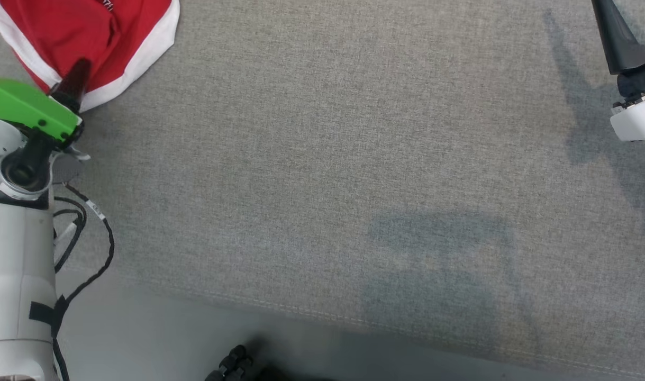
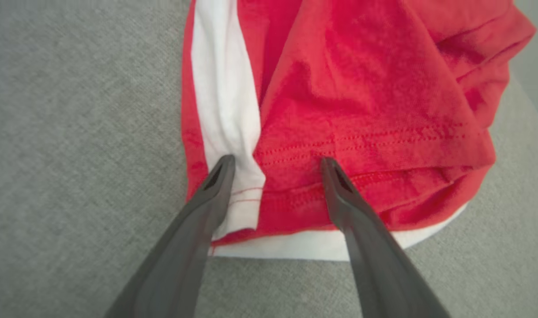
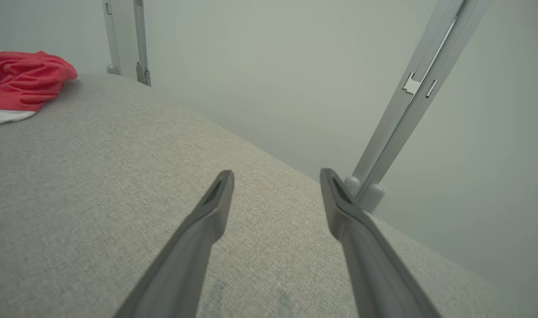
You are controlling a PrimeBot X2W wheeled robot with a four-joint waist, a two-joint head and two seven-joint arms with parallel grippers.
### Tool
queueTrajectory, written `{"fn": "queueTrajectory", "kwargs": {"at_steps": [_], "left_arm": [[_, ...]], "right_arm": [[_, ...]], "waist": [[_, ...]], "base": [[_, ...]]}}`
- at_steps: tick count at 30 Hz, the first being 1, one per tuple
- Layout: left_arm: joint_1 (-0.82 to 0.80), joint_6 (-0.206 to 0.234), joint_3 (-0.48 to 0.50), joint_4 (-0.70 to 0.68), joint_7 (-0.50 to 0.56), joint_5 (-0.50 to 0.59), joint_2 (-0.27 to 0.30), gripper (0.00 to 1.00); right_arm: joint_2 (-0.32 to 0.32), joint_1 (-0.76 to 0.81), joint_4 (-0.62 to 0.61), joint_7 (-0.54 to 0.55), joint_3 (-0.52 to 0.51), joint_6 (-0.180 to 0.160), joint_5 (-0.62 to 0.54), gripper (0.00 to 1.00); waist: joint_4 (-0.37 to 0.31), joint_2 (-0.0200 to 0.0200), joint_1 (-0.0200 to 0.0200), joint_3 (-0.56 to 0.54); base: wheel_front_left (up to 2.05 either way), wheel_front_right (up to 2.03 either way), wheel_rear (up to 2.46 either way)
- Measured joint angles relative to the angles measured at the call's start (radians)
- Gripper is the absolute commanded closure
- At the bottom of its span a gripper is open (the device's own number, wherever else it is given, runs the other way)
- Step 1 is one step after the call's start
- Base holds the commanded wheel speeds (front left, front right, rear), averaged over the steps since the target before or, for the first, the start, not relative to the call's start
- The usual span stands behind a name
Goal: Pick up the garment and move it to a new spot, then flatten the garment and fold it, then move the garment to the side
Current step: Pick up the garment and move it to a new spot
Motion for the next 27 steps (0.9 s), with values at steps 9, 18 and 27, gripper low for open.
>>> {"fn": "queueTrajectory", "kwargs": {"at_steps": [9,18,27], "left_arm": [[-0.057,-0.011,0.010,0.070,-0.004,-0.009,-0.005,1.00],[-0.078,-0.093,-0.024,0.094,-0.010,-0.010,-0.041,1.00],[-0.079,-0.189,-0.066,0.052,-0.048,-0.027,-0.142,1.00]], "right_arm": [[0.001,0.004,0.004,-0.002,-0.016,0.000,0.000,0.00],[0.011,0.039,0.026,-0.016,-0.023,-0.003,0.002,0.00],[0.063,0.089,0.072,-0.056,-0.023,-0.003,0.015,0.00]], "waist": [[-0.005,0.0000,0.0000,0.021],[0.006,0.0000,0.0000,-0.012],[0.011,0.0000,0.0000,-0.077]], "base": [[0.00,0.00,0.00],[0.00,0.00,0.00],[0.00,0.00,0.00]]}}
